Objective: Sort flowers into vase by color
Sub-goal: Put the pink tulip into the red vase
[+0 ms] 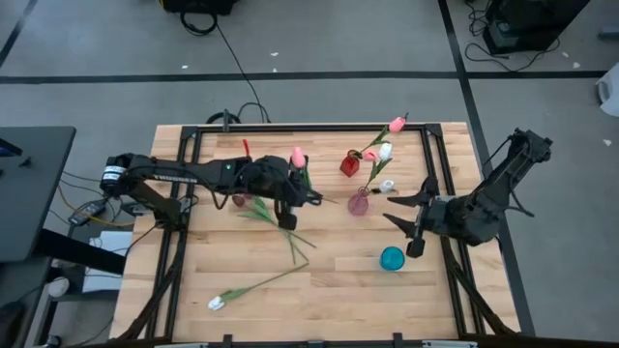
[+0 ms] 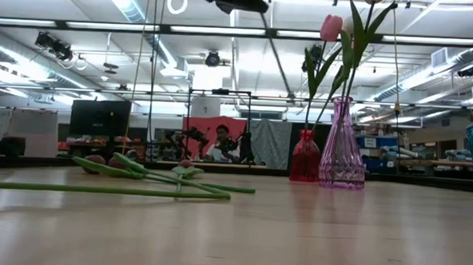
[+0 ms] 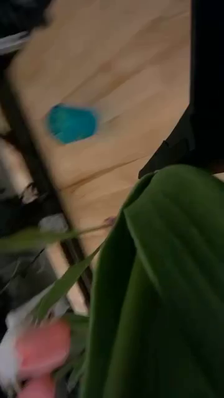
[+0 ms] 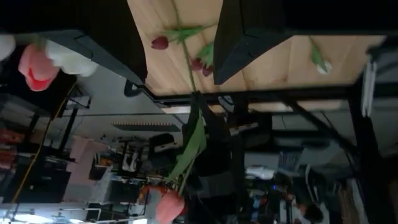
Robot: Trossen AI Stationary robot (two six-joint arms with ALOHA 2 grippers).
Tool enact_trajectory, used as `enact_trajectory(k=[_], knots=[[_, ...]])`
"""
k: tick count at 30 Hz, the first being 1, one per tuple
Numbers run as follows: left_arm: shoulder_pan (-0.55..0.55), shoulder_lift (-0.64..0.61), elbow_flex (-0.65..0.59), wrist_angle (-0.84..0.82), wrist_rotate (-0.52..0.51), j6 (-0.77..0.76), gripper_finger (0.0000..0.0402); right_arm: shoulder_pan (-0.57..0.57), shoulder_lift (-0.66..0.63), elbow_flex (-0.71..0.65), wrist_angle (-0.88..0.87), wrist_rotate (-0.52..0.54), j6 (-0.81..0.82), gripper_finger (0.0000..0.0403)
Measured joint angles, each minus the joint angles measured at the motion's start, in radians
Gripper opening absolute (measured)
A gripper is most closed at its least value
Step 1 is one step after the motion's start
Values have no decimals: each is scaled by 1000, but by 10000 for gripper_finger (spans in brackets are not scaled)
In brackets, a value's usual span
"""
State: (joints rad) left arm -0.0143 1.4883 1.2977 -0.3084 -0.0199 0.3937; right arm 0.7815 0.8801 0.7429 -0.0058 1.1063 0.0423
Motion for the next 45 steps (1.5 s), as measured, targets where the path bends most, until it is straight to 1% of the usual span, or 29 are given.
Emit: enact_trajectory(k=[2,7,10,13,18,21,23,25,27,32,37,40,45], knots=[[0,0,6,-39,2,47,7,-4,19,0,-2,2,-40,194],[8,29,6,-23,-12,21,7,-31,64,0,24,12,-102,194],[6,73,27,-16,-41,13,8,-40,67,0,43,67,-107,194],[10,130,92,-38,-101,-1,8,-33,40,0,50,116,-128,194],[70,207,240,-109,-92,-5,8,-17,-14,0,55,68,-128,194],[116,218,291,-111,-88,26,8,-3,-25,0,52,64,-125,194],[158,219,314,-107,-55,41,9,5,-30,0,54,63,-125,194],[214,219,326,-102,14,42,9,10,-30,0,53,61,-124,194],[271,219,328,-83,80,37,9,10,-30,0,54,59,-124,194],[379,258,327,-19,188,3,9,10,-29,0,55,52,-106,194],[422,290,332,74,242,-11,9,7,-24,0,55,52,-98,194],[426,329,329,87,270,-17,9,5,-20,0,54,53,-94,194],[428,370,350,72,287,-28,9,4,-14,0,56,52,-90,194]])
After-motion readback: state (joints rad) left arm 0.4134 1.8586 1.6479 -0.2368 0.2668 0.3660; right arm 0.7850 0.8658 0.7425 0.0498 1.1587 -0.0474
